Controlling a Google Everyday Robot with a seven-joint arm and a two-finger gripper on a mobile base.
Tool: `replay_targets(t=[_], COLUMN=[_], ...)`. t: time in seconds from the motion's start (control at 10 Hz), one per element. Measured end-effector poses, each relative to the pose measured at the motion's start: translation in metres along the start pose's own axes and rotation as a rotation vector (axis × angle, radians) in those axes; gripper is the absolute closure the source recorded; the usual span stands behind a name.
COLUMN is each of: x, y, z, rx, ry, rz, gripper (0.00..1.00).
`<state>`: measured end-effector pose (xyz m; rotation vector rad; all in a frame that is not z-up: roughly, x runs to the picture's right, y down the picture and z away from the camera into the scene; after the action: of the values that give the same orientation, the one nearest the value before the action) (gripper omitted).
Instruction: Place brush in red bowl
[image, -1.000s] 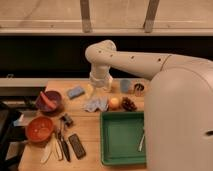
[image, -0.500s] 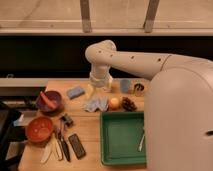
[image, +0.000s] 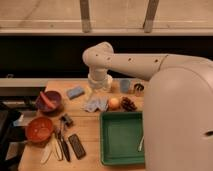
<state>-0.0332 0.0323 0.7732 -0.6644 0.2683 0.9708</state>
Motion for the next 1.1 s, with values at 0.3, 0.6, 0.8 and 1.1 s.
replay_targets(t=[0.3,0.6,0.8,1.1], x=[-0.011,-0.03,-0.035,-0.037], y=[0.011,0.035,0.066,0.096], z=[0.045,0.065,0.064,0.06], rx=[0.011,-0.002,-0.016,-0.031], ry=[-0.012,-0.016,-0.026,-0.04], rz=[-0.014,-0.044,-0.086,-0.132], gripper=[0.2,0.2,0.2,0.2])
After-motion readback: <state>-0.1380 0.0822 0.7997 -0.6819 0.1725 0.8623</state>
